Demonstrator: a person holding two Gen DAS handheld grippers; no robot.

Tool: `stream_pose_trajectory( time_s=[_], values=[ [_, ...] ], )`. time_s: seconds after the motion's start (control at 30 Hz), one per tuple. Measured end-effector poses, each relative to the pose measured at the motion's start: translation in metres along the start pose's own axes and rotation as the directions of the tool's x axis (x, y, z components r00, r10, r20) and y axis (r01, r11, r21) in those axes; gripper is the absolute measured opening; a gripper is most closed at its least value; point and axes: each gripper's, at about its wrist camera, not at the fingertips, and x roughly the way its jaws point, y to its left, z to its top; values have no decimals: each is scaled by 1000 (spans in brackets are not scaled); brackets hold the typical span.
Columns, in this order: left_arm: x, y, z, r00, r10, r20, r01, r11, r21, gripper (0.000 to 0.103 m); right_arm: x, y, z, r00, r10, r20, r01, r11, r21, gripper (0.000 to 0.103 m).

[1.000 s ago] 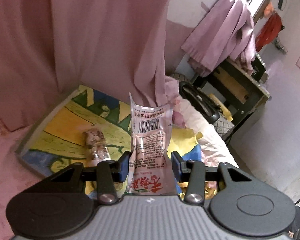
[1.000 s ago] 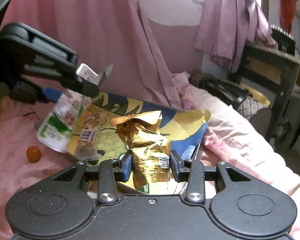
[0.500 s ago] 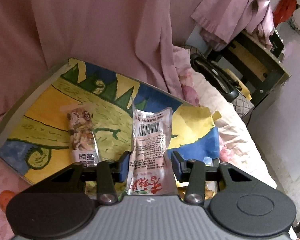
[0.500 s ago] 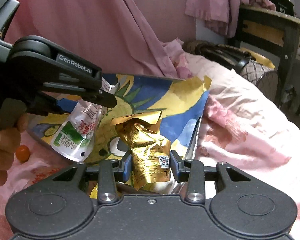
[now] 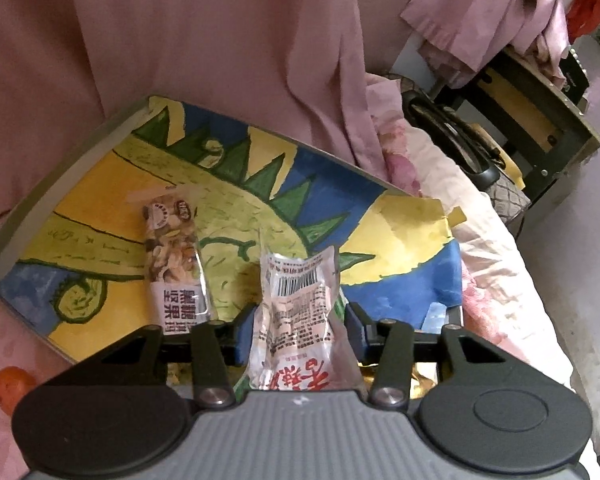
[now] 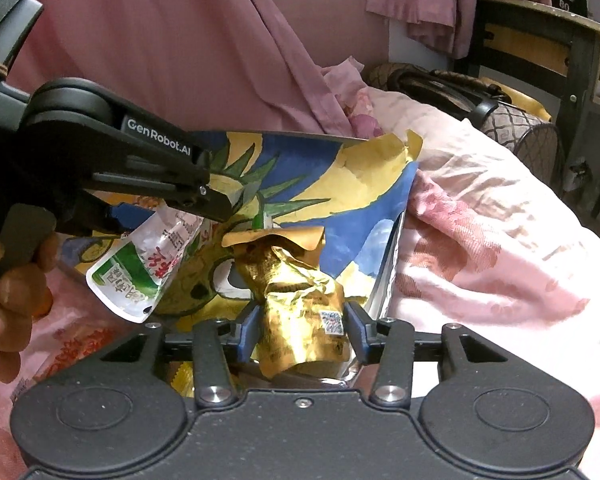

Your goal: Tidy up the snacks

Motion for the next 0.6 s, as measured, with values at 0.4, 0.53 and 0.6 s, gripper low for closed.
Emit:
stream_pose_trajectory(
  time_s=[0.4, 0.53, 0.6],
  values=[
    [-23, 0, 3, 999, 11, 39, -11, 1000, -2, 81, -12, -1, 4, 999, 7, 44, -8, 1000, 12, 78],
    [-46, -1, 4, 997, 5, 79, -7, 1000, 21, 87, -27, 2, 4, 993, -22, 115, 27, 999, -40, 87],
    [-60, -2, 3, 995, 14, 104, -18, 999, 40, 91, -36, 0, 4, 989, -24, 149, 30, 999, -39, 89]
  ],
)
